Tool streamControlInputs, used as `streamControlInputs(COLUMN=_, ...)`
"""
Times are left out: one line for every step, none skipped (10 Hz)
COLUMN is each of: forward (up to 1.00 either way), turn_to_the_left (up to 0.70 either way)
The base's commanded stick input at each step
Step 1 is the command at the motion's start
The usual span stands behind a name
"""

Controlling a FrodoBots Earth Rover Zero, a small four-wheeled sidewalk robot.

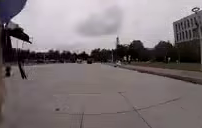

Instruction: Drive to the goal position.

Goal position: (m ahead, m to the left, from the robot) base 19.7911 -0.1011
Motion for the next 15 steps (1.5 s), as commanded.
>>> streamControlInputs(forward=0.00, turn_to_the_left=0.00)
streamControlInputs(forward=0.00, turn_to_the_left=0.00)
streamControlInputs(forward=0.00, turn_to_the_left=0.00)
streamControlInputs(forward=0.00, turn_to_the_left=0.00)
streamControlInputs(forward=0.35, turn_to_the_left=0.01)
streamControlInputs(forward=0.58, turn_to_the_left=0.01)
streamControlInputs(forward=0.60, turn_to_the_left=0.01)
streamControlInputs(forward=0.60, turn_to_the_left=0.01)
streamControlInputs(forward=0.60, turn_to_the_left=0.01)
streamControlInputs(forward=0.60, turn_to_the_left=0.01)
streamControlInputs(forward=0.60, turn_to_the_left=0.01)
streamControlInputs(forward=0.60, turn_to_the_left=0.01)
streamControlInputs(forward=0.60, turn_to_the_left=0.01)
streamControlInputs(forward=0.60, turn_to_the_left=0.01)
streamControlInputs(forward=0.60, turn_to_the_left=0.01)
